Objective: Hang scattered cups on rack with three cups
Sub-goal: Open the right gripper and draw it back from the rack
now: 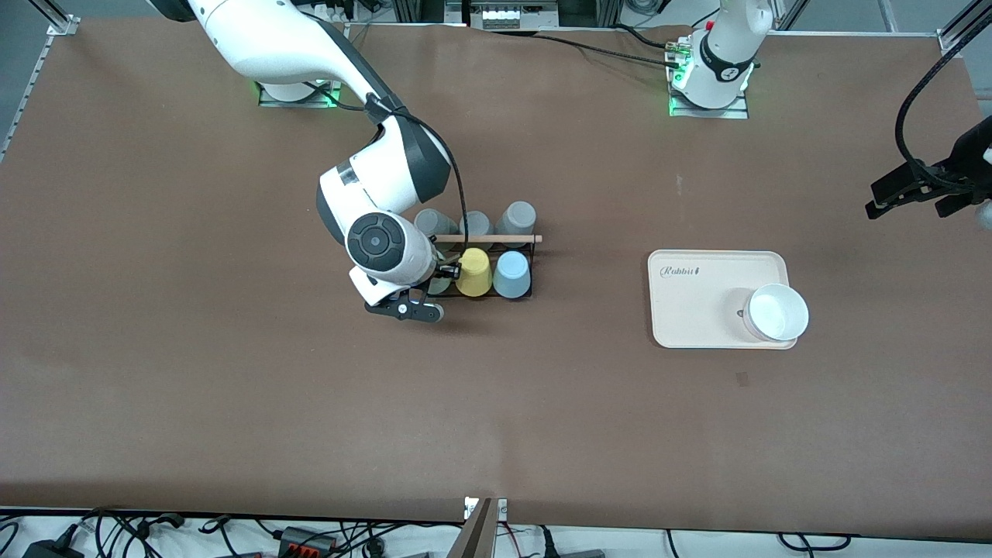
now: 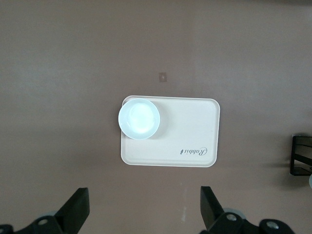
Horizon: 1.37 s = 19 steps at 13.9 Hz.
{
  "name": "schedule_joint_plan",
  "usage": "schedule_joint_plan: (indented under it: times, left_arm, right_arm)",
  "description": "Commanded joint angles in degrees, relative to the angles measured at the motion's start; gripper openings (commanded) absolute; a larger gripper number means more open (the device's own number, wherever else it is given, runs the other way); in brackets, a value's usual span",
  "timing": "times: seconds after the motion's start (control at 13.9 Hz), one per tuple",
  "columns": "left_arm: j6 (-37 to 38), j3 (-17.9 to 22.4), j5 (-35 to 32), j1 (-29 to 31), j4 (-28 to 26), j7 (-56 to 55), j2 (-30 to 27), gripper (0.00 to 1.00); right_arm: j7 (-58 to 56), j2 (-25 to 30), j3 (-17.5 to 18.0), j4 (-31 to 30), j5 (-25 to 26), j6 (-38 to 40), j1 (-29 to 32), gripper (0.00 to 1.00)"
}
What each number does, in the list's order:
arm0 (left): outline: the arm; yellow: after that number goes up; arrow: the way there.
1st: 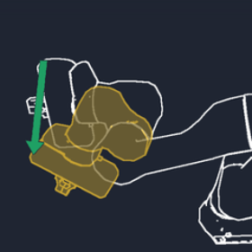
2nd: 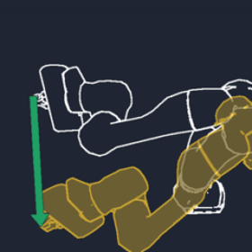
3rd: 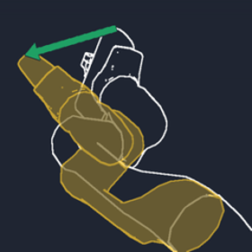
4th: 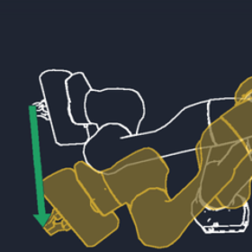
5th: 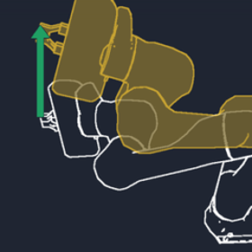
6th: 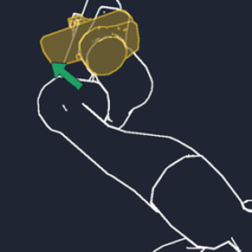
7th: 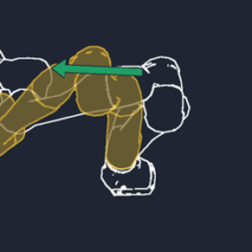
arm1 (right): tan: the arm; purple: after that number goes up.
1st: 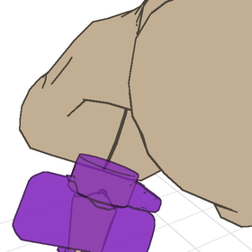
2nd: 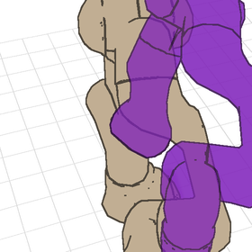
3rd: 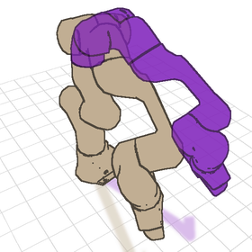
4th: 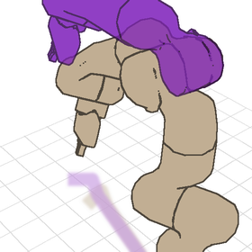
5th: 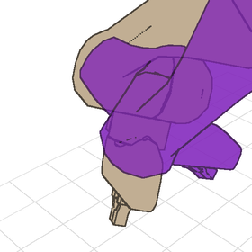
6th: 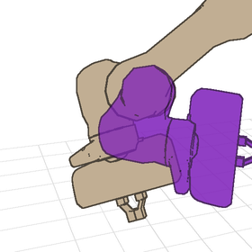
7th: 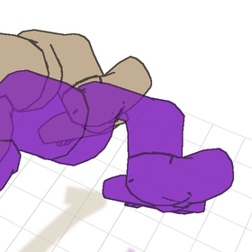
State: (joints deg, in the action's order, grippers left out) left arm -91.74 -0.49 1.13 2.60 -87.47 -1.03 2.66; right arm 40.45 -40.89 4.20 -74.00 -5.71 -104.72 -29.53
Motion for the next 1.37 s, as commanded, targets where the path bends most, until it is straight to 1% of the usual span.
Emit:
schedule_joint_plan:
  times: [0.0,0.29,0.43,0.58,0.65,0.86,1.15,1.3]
  left_arm:
    - [0.42,0.14,0.63,0.12,-0.33,0.42,-0.47,1.00]
    - [0.42,0.14,0.63,0.12,-0.33,0.33,-0.47,1.00]
    - [0.42,0.14,0.63,0.12,-0.33,0.33,-0.47,1.00]
    - [0.42,0.14,0.63,0.12,-0.33,0.33,-0.47,1.00]
    - [0.51,0.14,0.63,0.12,-0.33,0.33,-0.47,1.00]
    - [0.51,0.14,0.63,0.12,-0.33,0.33,-0.55,1.00]
    - [0.51,0.14,0.63,0.12,-0.33,0.24,-0.64,1.00]
    - [0.51,0.14,0.63,0.12,-0.33,0.24,-0.64,1.00]
  right_arm:
    - [0.51,0.01,-0.25,2.37,-0.97,1.01,0.69,1.00]
    - [0.25,3.52,-0.51,5.88,-0.44,3.64,3.15,1.00]
    - [-0.37,5.46,-0.43,8.60,-0.18,6.27,6.83,1.00]
    - [-7.62,7.13,-0.34,9.84,3.23,6.99,11.14,1.00]
    - [-11.67,7.92,-0.25,9.76,3.77,6.99,13.86,1.00]
    - [-17.92,10.29,-0.42,9.84,4.04,9.62,20.01,1.00]
    - [-29.25,14.42,-0.34,9.84,3.86,12.43,28.19,1.00]
    - [-33.40,15.22,-0.25,9.84,3.95,13.14,30.13,1.00]
